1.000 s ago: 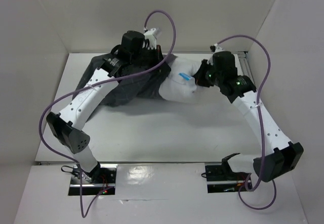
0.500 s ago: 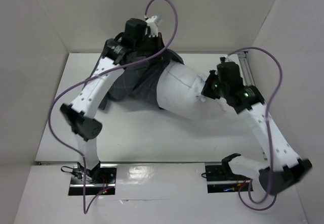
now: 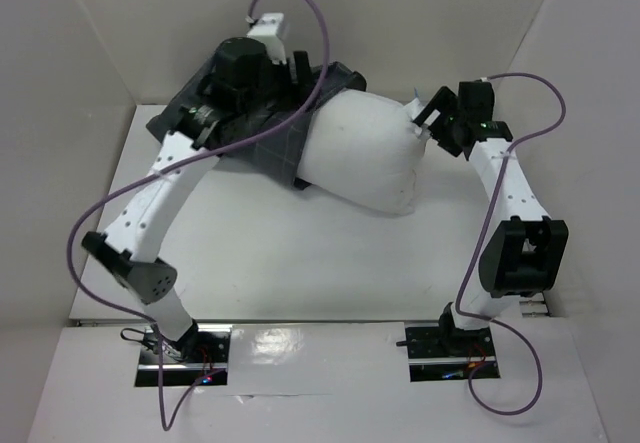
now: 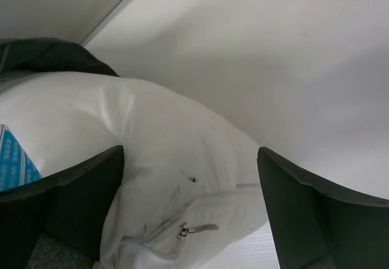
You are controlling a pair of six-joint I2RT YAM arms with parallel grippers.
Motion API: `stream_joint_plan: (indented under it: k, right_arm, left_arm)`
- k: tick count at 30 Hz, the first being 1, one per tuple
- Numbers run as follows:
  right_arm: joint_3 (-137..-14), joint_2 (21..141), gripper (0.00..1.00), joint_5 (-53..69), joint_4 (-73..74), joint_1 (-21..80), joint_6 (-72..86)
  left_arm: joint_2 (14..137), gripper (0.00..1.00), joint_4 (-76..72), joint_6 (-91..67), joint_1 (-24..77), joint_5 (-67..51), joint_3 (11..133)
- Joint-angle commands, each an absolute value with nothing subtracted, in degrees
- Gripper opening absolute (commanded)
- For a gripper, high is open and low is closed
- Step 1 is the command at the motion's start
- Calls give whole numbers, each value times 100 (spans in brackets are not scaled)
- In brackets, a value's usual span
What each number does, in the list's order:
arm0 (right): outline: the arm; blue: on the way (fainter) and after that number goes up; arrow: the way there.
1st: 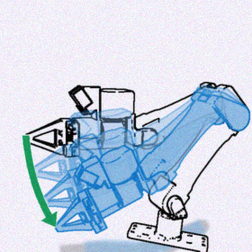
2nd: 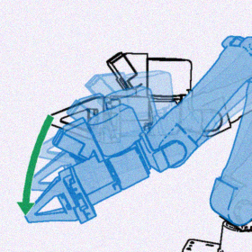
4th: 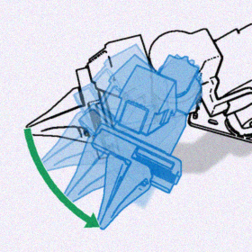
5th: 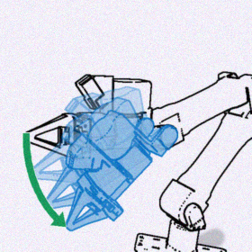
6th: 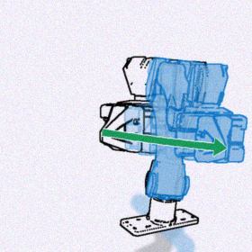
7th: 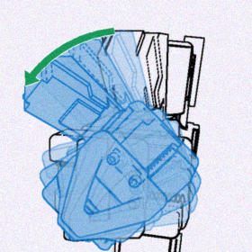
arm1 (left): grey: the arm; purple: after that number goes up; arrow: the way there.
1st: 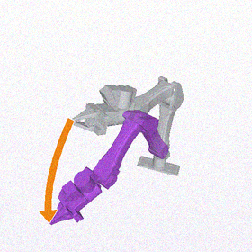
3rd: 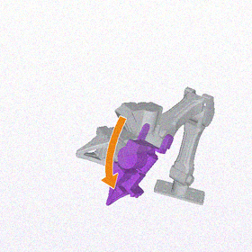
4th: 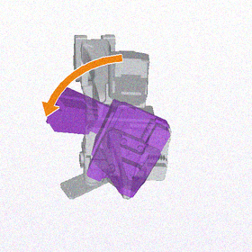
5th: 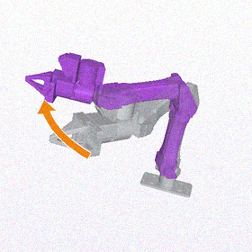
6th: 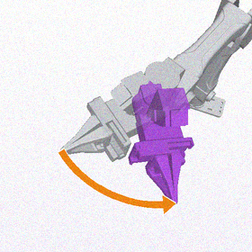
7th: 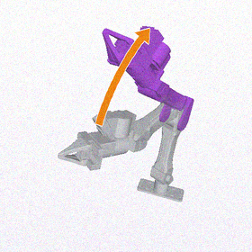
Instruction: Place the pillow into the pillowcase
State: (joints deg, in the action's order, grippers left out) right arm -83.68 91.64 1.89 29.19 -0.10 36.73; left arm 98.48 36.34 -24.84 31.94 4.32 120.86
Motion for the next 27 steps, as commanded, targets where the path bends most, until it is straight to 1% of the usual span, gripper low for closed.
stream_joint_plan:
  k: [1, 2, 3, 4, 5, 6, 7, 8, 10, 13, 16, 22, 24, 27]
  right_arm:
    - [-8411, 8948, 96, 246, 2935, -157, 3375]
    - [-8411, 8895, 96, 246, 2936, -158, 3297]
    - [-8411, 8895, 97, 246, 2936, -158, 3244]
    - [-8411, 8834, 97, 246, 2936, -158, 3095]
    - [-8237, 8772, 97, 377, 2936, -158, 2989]
    - [-8174, 8771, 98, 465, 2883, -158, 2919]
    - [-8122, 8771, 99, 535, 2883, -158, 2805]
    - [-8069, 8771, 99, 536, 2883, -158, 2804]
    - [-8068, 8771, 99, 536, 2988, -158, 2725]
    - [-7945, 8710, 99, 195, 2988, -158, 2725]
    - [-7814, 8543, 99, 124, 2927, -552, 2969]
    - [-7603, 7955, 99, -140, 2629, -905, 3401]
    - [-7603, 7832, 99, -141, 2628, -905, 3401]
    - [-7603, 7831, 99, 385, 2453, -958, 3147]
  left_arm:
    - [9562, 70, 3717, -2197, 3208, 1467, 12006]
    - [9502, 59, 3718, -2145, 3208, 1468, 11884]
    - [9501, 46, 3718, -2145, 3208, 1468, 11691]
    - [9501, 37, 3648, -2092, 3208, 1320, 11298]
    - [9501, 34, 3647, -2022, 3208, 1257, 11146]
    - [9501, 37, 3647, -2021, 3208, 1257, 11040]
    - [9571, 45, 3647, -2021, 3208, 1257, 10839]
    - [9571, 58, 3647, -2021, 3208, 1257, 10767]
    - [9720, 75, 3587, -2021, 3208, 1257, 10706]
    - [10010, 78, 3639, -1951, 3261, 1309, 10757]
    - [10248, 78, 3639, -1872, 3261, 1511, 10758]
    - [10608, 78, 3639, -1819, 3261, 1582, 10644]
    - [10669, 78, 3639, -1819, 3261, 1635, 10644]
    - [10836, 78, 3691, -1758, 3313, 1687, 10783]
